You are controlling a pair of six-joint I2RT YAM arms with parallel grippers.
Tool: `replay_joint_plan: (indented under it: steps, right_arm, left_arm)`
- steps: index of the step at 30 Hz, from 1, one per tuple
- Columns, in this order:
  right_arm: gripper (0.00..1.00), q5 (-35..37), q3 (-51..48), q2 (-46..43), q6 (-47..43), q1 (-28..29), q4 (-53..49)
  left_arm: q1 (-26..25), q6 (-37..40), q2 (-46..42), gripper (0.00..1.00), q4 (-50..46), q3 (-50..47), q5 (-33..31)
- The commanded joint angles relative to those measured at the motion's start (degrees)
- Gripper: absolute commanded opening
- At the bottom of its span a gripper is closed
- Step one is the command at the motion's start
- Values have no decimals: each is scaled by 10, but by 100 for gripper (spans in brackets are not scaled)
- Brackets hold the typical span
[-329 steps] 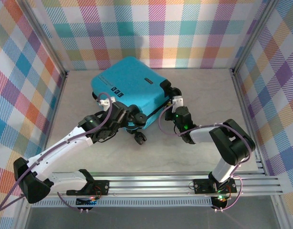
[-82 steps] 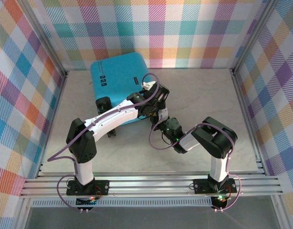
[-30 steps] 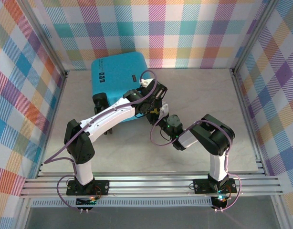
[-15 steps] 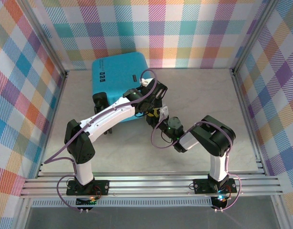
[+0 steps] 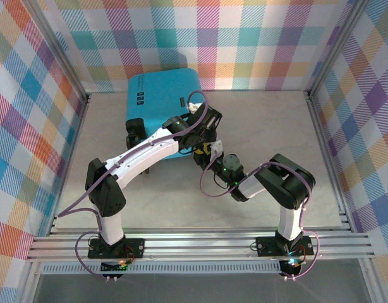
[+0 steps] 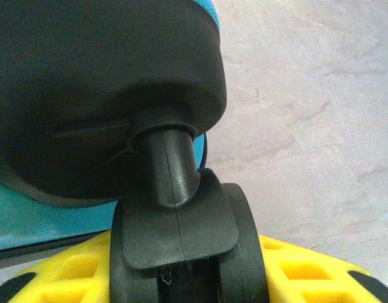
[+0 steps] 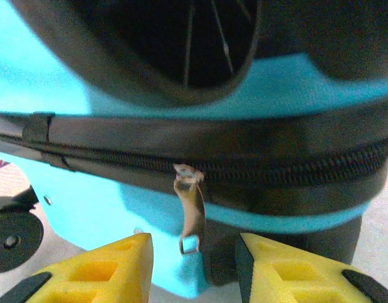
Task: Pack the luggage
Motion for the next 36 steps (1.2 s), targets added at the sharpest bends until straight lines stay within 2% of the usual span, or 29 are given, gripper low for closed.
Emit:
replay_joint_plan:
  steps: [1,12,21,31,34,36]
  right_arm:
    - [40,5,28,8,-20,2,4]
    - [38,5,71,29,-26,2,-28]
    - [13,26,59,12,-29,0,-33]
    - [0,32,30,-17,-26,-12,-45]
    - [0,27,23,-20,-26,-13,-43]
    - [11,23,13,-21,-23,-13,-32]
  left_arm:
    - [-12,47,-35,9,128,58,0]
    - [-13,46,-38,9,132,55,8]
    - [-12,47,-43,9,134,47,6]
    - [-12,46,-47,9,137,36,1]
    - [-12,46,-49,9,139,35,1]
    - [-12,47,-50,9,140,35,1]
